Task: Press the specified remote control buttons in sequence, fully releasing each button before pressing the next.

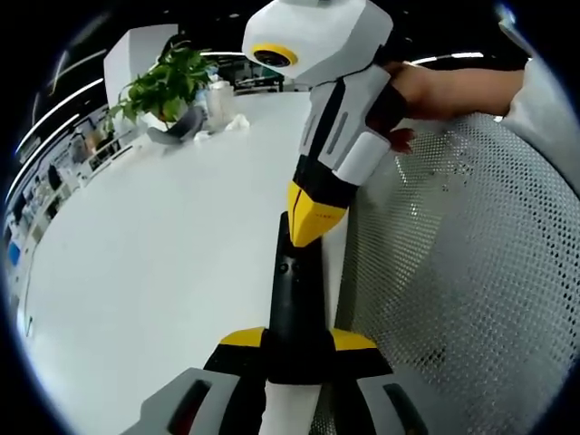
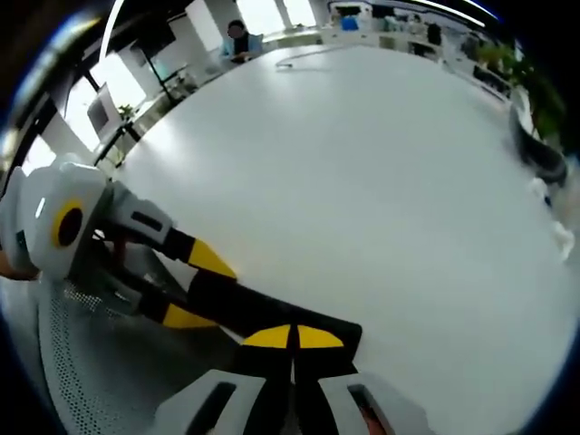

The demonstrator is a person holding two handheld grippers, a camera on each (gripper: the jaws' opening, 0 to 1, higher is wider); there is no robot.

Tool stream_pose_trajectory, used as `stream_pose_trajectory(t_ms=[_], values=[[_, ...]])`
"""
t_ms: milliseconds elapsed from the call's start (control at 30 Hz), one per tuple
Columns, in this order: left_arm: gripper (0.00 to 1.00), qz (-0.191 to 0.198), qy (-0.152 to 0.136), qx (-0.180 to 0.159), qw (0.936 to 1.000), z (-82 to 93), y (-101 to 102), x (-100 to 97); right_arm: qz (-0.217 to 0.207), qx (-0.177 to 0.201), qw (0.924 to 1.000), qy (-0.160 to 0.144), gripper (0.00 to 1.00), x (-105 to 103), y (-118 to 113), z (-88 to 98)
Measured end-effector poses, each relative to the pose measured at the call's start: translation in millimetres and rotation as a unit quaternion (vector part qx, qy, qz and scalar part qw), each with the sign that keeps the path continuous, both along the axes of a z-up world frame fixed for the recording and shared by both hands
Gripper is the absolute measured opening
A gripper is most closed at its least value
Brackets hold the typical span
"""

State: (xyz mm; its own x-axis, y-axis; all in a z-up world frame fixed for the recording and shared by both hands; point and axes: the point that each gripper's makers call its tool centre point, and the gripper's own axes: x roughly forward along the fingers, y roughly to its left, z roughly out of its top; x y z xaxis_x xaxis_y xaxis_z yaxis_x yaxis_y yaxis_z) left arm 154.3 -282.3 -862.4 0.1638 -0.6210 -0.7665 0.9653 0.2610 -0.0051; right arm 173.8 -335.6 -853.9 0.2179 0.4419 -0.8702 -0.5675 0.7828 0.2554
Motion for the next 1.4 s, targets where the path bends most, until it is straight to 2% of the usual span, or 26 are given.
stream_pose_trajectory(t_ms=[167,333,500,700,900,1233,1400], values=[[0.24,0.000,-0.007,0.021,0.9998,0.7,6.8,-0.2,0.008,-0.002,1.0000,-0.004,0.00,-0.8,1.7,0.1],[0.24,-0.001,-0.008,0.026,0.9996,0.1,7.7,0.2,0.005,0.000,1.0000,-0.001,0.00,-0.1,1.2,-0.1],[0.23,-0.004,-0.002,0.019,0.9998,0.2,7.6,0.9,-0.017,0.016,0.9995,0.022,0.00,1.3,0.4,0.4],[0.23,-0.003,0.007,0.006,1.0000,0.4,2.5,0.2,-0.018,0.006,0.9996,0.020,0.00,0.9,-2.5,0.7],[0.23,-0.010,0.008,-0.005,0.9999,0.9,-4.4,-2.0,-0.023,0.034,0.9986,0.033,0.00,0.3,4.7,4.2],[0.23,-0.025,-0.008,-0.008,0.9996,1.4,-9.2,-3.7,-0.012,0.035,0.9988,0.032,0.00,-1.2,11.0,3.0],[0.24,-0.020,-0.002,-0.013,0.9997,0.5,-9.6,-2.8,-0.006,0.024,0.9993,0.027,0.00,-1.7,11.3,-0.1]])
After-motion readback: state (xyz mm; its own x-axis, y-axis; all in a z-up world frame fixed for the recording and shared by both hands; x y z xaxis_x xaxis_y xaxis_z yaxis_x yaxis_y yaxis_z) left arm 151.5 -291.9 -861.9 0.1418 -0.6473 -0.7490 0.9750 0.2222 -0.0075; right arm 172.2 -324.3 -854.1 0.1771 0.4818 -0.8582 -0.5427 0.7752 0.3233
